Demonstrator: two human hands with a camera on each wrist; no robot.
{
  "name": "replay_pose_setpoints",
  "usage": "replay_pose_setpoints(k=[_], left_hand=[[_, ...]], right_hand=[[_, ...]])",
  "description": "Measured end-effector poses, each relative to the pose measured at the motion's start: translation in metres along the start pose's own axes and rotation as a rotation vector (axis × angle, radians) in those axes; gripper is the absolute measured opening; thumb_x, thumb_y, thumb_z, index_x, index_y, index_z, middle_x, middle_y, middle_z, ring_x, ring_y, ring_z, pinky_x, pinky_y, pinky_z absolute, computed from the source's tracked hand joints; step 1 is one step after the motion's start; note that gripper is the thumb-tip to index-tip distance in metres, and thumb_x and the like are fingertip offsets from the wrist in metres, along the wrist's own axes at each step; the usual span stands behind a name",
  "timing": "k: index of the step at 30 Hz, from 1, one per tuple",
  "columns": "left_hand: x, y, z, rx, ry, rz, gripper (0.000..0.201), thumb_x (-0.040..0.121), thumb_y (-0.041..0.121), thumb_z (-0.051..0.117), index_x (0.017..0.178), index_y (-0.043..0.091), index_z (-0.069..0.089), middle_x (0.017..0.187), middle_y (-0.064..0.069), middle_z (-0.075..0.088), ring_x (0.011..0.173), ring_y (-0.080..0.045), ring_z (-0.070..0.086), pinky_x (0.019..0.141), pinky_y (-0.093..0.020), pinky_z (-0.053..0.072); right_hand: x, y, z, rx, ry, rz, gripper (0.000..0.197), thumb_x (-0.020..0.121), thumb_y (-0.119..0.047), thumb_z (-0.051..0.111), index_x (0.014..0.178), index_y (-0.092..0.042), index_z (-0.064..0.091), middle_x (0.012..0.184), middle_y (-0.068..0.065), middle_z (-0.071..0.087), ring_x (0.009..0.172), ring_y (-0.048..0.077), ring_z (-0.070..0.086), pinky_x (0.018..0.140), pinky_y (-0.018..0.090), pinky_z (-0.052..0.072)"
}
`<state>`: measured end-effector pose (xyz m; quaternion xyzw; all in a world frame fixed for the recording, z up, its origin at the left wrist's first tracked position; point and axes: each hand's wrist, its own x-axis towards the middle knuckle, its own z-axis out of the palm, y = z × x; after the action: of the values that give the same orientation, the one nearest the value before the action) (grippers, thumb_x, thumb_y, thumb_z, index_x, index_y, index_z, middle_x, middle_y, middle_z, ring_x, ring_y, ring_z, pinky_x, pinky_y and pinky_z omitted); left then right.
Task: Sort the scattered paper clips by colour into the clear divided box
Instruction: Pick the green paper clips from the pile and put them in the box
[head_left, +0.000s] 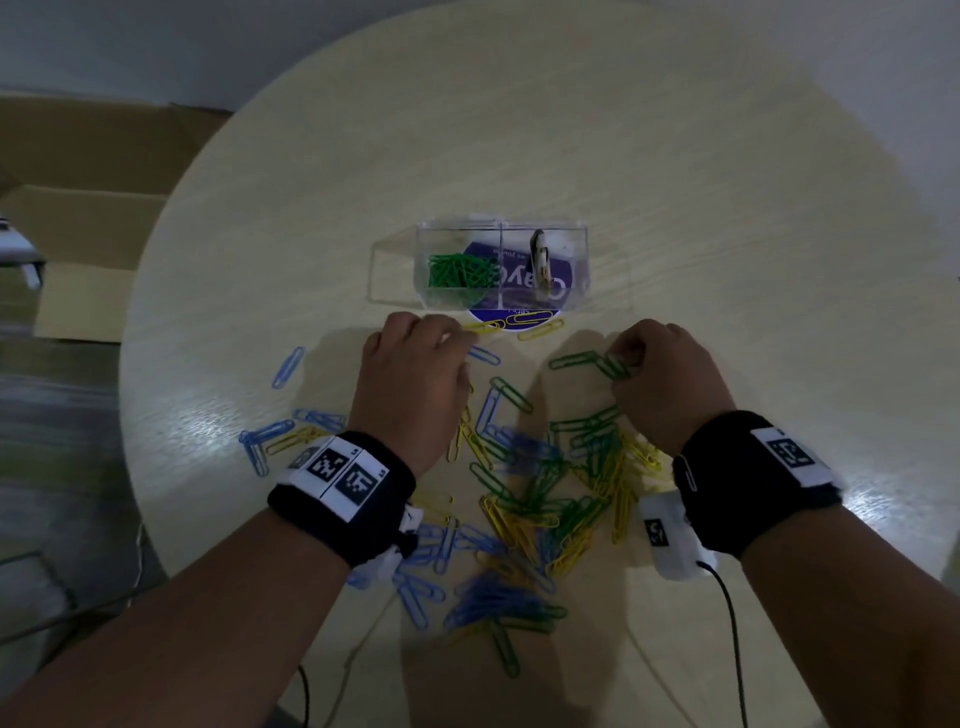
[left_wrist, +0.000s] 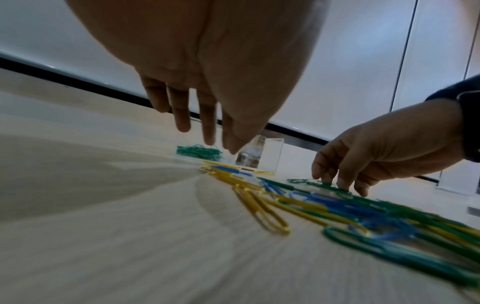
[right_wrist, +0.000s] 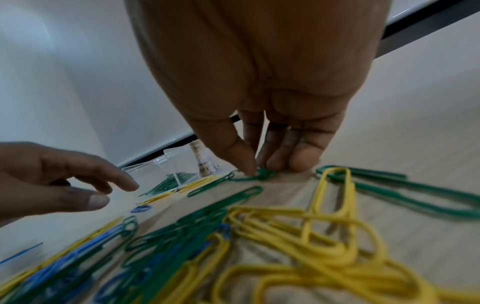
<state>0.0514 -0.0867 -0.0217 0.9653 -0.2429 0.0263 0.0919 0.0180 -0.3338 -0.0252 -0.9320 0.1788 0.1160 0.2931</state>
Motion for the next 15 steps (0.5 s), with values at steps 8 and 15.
replay_pose_setpoints(k=[8,15], left_hand=[[0.009,0.016,0.010,-0.058,-0.187,0.206,0.008,0.080,0.023,0.070,0.088,0.024,0.070,0.087,0.002,0.062,0.090,-0.030,0.053,0.071,-0.039,0.044],[0.024,0.010,-0.004,-0.267,-0.298,0.032,0.004,0.084,0.024,0.068,0.088,0.022,0.070,0.088,0.000,0.064,0.091,-0.025,0.055,0.076,-0.035,0.043]], right_hand=[[0.002,-0.006,0.004,-0.122,-0.016,0.045,0.027,0.076,-0.020,0.066,0.103,-0.016,0.062,0.109,0.012,0.065,0.104,0.034,0.058,0.084,0.035,0.045],[0.002,0.000,-0.003,-0.109,-0.084,-0.028,0.014,0.074,-0.016,0.064,0.084,-0.026,0.065,0.099,0.012,0.061,0.094,0.034,0.059,0.077,0.031,0.043]])
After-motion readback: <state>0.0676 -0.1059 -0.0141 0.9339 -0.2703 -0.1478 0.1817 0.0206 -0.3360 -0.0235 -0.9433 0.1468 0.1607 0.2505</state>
